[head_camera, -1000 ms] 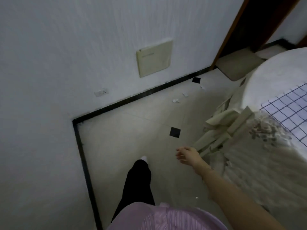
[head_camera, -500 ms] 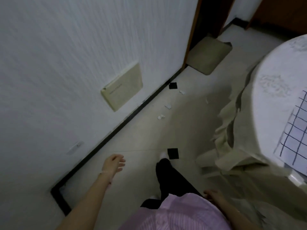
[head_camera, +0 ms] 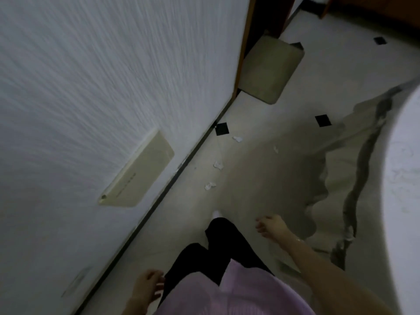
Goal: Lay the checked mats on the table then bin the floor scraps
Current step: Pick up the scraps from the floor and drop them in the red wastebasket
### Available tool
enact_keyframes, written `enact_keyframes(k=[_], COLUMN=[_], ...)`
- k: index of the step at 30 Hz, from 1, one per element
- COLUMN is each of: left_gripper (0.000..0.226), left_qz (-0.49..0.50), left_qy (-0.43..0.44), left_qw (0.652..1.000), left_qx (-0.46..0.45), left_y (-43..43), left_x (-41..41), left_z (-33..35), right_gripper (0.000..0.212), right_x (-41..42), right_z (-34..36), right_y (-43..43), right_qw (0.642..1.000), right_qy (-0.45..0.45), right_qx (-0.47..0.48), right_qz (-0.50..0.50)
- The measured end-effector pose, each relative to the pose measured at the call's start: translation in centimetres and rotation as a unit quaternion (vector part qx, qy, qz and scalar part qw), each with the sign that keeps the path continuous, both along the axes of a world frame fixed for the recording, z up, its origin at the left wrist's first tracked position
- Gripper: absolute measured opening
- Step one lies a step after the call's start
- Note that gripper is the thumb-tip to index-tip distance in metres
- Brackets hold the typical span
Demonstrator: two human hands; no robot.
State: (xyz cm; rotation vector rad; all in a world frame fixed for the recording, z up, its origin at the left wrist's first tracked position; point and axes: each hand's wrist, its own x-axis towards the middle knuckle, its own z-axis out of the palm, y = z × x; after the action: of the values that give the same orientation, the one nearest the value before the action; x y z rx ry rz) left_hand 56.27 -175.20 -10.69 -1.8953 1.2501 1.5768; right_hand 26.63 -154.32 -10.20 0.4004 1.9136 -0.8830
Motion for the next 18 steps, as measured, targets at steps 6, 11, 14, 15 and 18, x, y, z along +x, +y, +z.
enact_keyframes(k=[6,11,14,15,18], left_gripper=[0.014,0.015,0.017,0.017,0.010], left_qz=[-0.040,-0.140,-0.186,-0.203,-0.259], left_qy=[-0.058,-0.028,0.030,0.045,0.086], left_qw=[0.994,0.985,0.981,0.977,0.962], left_qx=[0.085,0.099,0.052,0.038,0.003], left_y=[-7.7,-13.1,-14.2,-14.4,-14.5], left_x=[-4.7,-15.8,-23.1,-25.1,-29.7], left_z=[-4.3,-13.5,-22.4,-25.9,-36.2], right_gripper=[0.017,0.020,0.022,0.022,0.025], right_x=[-9.0,-13.0,-15.1,-15.9,-18.1], right_z=[-3.1,-12.6,-21.7,-25.1,-35.8], right_y=[-10.5,-15.0,-16.6,-17.0,-18.0], right_qw=[0.998,0.996,0.996,0.996,0.993], right_qy=[0.020,0.020,0.037,0.052,0.100], right_qx=[-0.060,-0.071,-0.066,-0.065,-0.062], right_qz=[-0.014,-0.045,-0.035,-0.027,0.022])
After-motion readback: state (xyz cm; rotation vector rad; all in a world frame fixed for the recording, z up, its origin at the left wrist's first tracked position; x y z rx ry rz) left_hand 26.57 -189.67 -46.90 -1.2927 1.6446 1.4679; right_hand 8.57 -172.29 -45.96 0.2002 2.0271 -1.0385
